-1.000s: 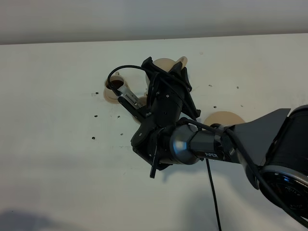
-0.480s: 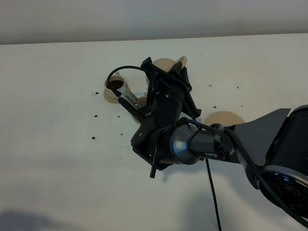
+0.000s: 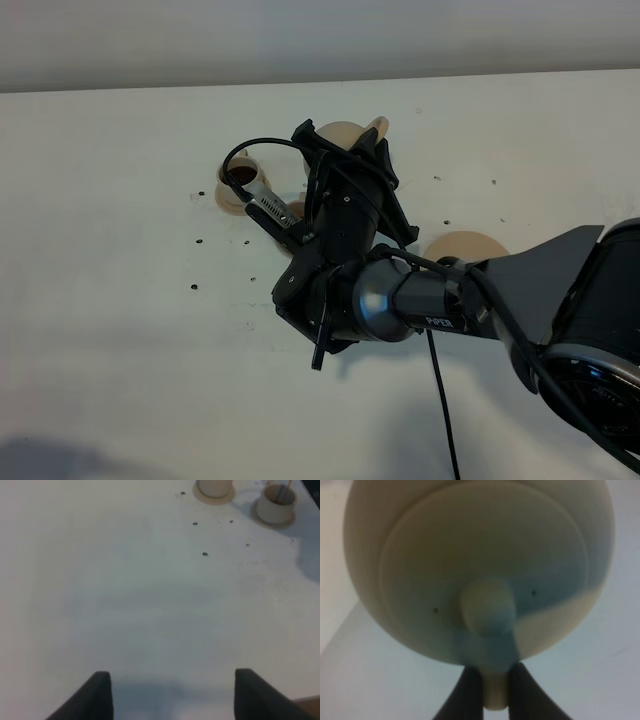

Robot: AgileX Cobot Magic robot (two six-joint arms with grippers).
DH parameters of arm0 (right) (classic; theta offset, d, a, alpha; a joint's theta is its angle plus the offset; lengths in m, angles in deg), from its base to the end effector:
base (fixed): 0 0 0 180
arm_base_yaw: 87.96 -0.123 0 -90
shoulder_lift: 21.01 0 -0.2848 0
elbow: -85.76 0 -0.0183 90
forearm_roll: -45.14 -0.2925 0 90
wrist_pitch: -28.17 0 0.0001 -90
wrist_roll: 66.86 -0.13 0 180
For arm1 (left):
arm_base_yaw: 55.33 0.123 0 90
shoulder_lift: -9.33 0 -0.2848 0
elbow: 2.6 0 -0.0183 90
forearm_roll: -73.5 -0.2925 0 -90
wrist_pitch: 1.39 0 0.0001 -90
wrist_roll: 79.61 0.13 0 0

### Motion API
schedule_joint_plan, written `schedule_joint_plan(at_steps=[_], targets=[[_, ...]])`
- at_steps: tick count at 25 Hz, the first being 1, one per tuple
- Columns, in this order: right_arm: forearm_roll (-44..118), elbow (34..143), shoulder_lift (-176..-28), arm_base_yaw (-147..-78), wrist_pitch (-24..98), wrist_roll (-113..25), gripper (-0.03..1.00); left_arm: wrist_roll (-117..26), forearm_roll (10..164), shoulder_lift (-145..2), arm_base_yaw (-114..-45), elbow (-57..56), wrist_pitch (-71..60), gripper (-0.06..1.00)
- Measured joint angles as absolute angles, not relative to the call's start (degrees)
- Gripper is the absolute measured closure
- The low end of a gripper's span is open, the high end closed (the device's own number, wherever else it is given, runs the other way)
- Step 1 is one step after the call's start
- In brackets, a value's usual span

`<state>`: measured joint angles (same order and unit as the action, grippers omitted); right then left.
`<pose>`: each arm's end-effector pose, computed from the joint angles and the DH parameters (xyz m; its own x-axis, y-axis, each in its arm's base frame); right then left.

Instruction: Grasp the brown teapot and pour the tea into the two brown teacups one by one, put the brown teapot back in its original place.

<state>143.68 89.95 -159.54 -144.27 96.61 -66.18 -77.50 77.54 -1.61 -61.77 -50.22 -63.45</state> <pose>0.3669 0.3347 0.0998 -0.0424 -0.7154 0.6974 -0.2604 -0.6660 -0.6990 0.0707 -0.0161 0.2792 -0.5046 0.0607 -0.8612 0.1671 0.9855 -0.0284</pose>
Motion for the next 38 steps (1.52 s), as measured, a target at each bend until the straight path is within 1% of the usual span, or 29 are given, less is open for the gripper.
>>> schedule_joint_plan(at_steps=[38], targets=[[143.8,89.9,-159.5,-144.8,96.6,-66.9,0.87,-77.5,77.5,-1.6,-61.8,-50.2,-63.4,0.44]])
